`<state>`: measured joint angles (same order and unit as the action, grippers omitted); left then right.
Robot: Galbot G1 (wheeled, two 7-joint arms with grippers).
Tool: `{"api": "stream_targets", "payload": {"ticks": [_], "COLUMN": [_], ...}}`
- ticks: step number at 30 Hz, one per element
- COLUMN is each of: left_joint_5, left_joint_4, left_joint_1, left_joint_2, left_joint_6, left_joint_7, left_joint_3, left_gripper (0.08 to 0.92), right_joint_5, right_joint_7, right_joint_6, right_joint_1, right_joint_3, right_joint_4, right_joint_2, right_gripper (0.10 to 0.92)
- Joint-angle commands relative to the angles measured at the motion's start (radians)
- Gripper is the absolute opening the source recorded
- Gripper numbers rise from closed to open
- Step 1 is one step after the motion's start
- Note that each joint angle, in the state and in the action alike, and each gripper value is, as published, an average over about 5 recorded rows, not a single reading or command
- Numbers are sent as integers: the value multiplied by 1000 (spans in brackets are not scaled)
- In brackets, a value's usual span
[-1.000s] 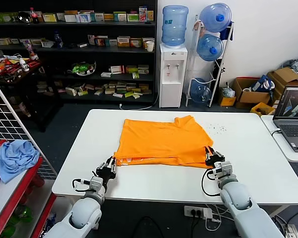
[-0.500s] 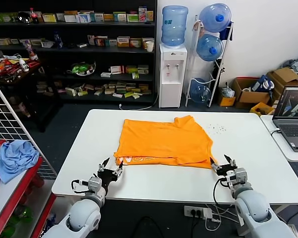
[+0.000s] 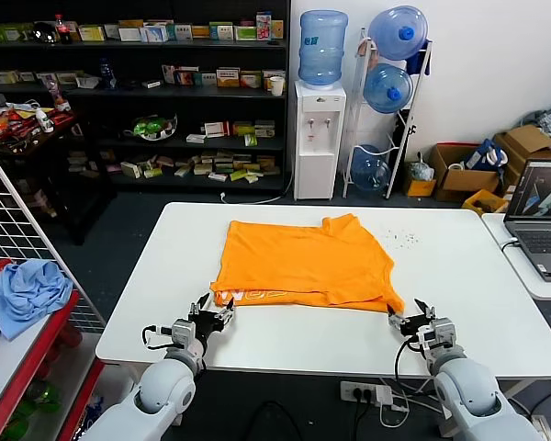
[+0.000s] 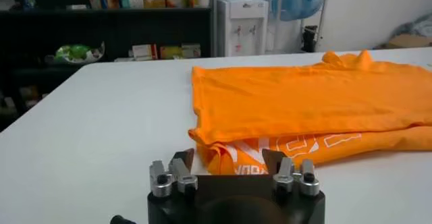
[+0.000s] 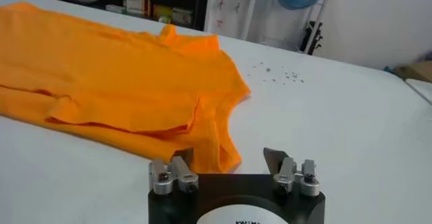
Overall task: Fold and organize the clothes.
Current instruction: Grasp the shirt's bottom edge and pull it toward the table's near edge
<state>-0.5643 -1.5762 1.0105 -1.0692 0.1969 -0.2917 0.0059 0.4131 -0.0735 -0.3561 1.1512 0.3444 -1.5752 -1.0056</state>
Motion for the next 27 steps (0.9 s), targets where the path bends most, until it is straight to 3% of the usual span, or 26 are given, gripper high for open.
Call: {"api": "stream_targets", "payload": {"ticks": [1,9,17,27], "left_joint_5": [-21,-42,-100,-170], "left_joint_4": [48,17,-91,-295], "left_joint_1": [-20,9,62,199], "left_joint_2": [-14,-2,68,205], "left_joint_6": [8,6,36,112], "left_joint_7": [6,6,-4,-43], "left_joint_3": [0,-10,-16,-44], "left_gripper": [603,361,122,93], "right_joint_5": [-7,-36,15,101], "right_joint_7": [13,27,-22,-88], "right_joint_6": [-1,-1,-57,-149], "right_joint_1": [-24,-8,96,327], "right_joint_3": [-23,-26,12,122], "right_joint_4": [56,40,-124,-342], "right_joint_2": [-4,10,74,148], "right_gripper": [554,328,136,129]}}
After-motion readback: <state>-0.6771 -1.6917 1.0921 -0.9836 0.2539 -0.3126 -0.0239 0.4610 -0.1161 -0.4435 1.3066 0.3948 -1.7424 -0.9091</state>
